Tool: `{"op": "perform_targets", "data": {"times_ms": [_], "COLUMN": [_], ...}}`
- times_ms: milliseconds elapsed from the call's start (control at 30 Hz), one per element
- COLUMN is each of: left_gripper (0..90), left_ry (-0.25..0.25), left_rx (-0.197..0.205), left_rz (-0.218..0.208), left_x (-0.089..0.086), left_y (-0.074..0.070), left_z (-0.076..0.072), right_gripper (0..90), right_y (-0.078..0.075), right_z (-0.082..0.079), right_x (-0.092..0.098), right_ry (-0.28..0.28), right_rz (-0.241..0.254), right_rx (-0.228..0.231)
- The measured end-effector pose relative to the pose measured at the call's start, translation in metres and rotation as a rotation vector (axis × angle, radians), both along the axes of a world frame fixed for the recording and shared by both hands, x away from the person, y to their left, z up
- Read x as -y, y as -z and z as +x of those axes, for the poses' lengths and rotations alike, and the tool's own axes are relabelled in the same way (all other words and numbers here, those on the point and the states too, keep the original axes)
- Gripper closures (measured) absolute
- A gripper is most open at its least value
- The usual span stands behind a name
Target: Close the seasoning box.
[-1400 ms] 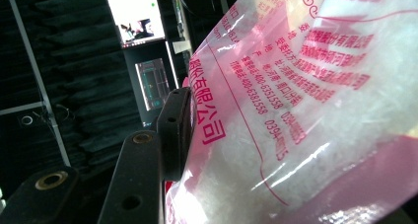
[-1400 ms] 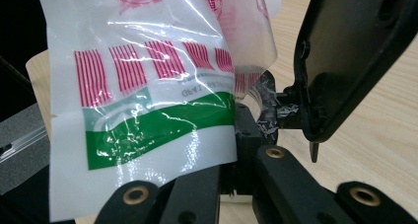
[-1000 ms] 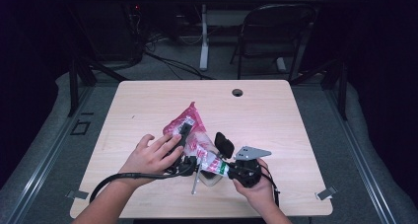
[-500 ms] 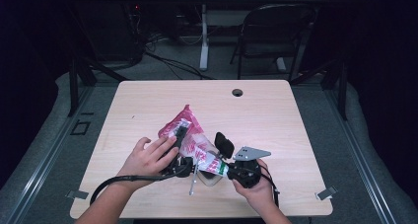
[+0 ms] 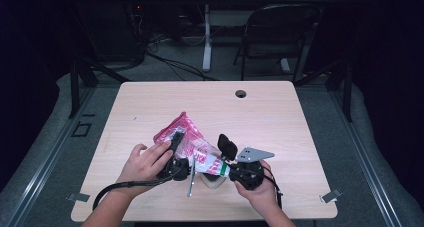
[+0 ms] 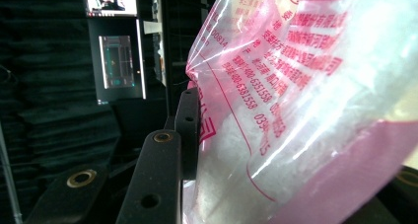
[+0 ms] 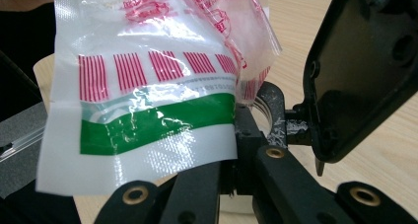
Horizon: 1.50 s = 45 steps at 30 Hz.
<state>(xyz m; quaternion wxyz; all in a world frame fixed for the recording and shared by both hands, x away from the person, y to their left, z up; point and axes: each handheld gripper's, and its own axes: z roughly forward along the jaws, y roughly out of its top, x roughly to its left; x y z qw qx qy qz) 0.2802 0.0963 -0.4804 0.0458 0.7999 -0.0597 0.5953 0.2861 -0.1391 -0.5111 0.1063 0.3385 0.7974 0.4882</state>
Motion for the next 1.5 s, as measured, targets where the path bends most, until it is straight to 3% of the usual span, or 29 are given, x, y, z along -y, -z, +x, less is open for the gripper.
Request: {"op": "perform_targets", "data": {"times_ms": [100, 400, 1033, 1500], "left_gripper": [70.1, 71.5, 73.5, 74.0], "left_ry": [-0.009, -0.037, -0.056, -0.076], "left_rx": [-0.011, -0.056, -0.153, -0.291], "left_rz": [-0.016, -0.129, -0.261, -0.460], "left_x": [-0.003, -0.012, -0.024, -0.040], "left_y": [0.002, 0.008, 0.022, 0.036], "left_z": [0.000, -0.002, -0.003, 0.003], "right_gripper": [90.0, 90.0, 90.0, 86.9], "right_y": [-0.001, -0.005, -0.007, -0.006], "right_z": [0.000, 0.000, -0.001, 0.000], "right_x": [-0.001, -0.004, -0.010, -0.017], "right_ry": [-0.007, -0.019, -0.029, -0.052], "right_rz": [0.001, 0.006, 0.002, -0.002], "right_rx": [0.003, 0.015, 0.031, 0.037]}}
